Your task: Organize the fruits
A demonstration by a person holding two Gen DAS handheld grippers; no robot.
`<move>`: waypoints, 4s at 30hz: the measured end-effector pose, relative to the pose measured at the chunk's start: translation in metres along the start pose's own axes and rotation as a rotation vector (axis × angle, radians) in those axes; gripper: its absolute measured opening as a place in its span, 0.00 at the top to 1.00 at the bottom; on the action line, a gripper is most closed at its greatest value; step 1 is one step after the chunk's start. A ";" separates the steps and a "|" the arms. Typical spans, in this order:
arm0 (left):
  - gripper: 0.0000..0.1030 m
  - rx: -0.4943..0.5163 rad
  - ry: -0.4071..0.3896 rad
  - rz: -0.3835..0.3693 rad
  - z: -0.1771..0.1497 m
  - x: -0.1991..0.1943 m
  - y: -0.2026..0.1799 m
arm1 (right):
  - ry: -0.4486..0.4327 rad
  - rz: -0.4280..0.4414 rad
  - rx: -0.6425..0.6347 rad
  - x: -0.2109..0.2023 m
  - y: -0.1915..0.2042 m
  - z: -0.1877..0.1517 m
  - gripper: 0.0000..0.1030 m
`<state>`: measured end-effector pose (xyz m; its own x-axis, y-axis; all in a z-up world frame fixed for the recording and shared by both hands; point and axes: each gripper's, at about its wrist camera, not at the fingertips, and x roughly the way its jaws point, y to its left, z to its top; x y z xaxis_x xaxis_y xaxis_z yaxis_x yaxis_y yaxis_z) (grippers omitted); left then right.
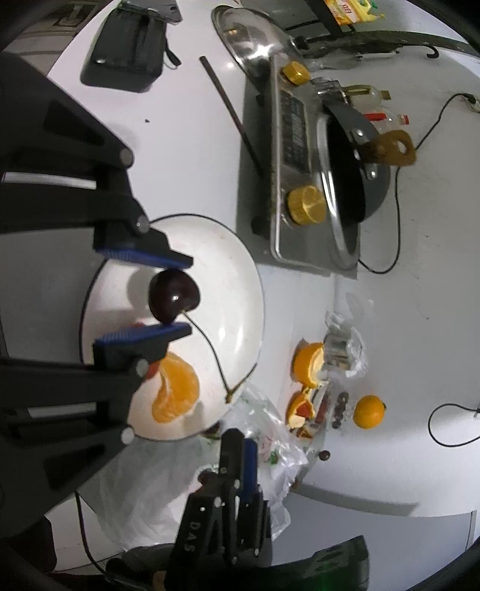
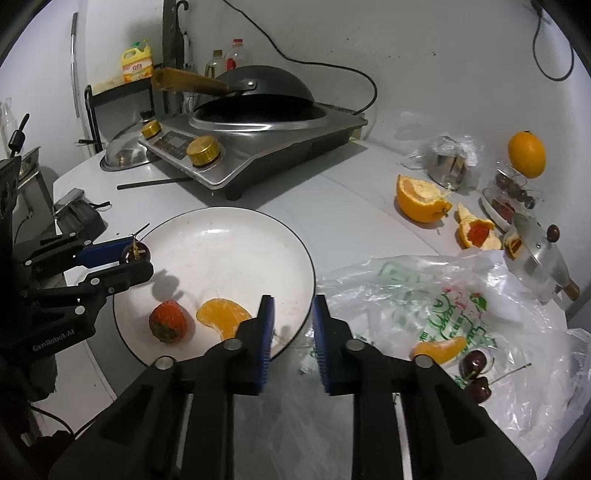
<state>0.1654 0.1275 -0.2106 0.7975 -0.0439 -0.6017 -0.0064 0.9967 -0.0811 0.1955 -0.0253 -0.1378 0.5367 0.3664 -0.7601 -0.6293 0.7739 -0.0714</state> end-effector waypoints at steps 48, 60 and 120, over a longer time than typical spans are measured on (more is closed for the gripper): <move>0.65 0.015 0.051 0.055 0.008 0.010 -0.013 | 0.113 0.042 -0.097 0.046 -0.031 -0.030 0.73; 0.65 -0.004 0.026 0.032 0.002 -0.002 -0.006 | 0.068 -0.030 -0.058 0.017 -0.036 -0.026 0.74; 0.48 0.042 -0.007 -0.037 0.005 -0.013 -0.058 | 0.019 -0.059 0.032 -0.026 -0.049 -0.035 0.62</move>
<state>0.1583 0.0705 -0.1939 0.8009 -0.0804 -0.5934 0.0481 0.9964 -0.0701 0.1928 -0.0910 -0.1377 0.5610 0.3101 -0.7676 -0.5788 0.8098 -0.0958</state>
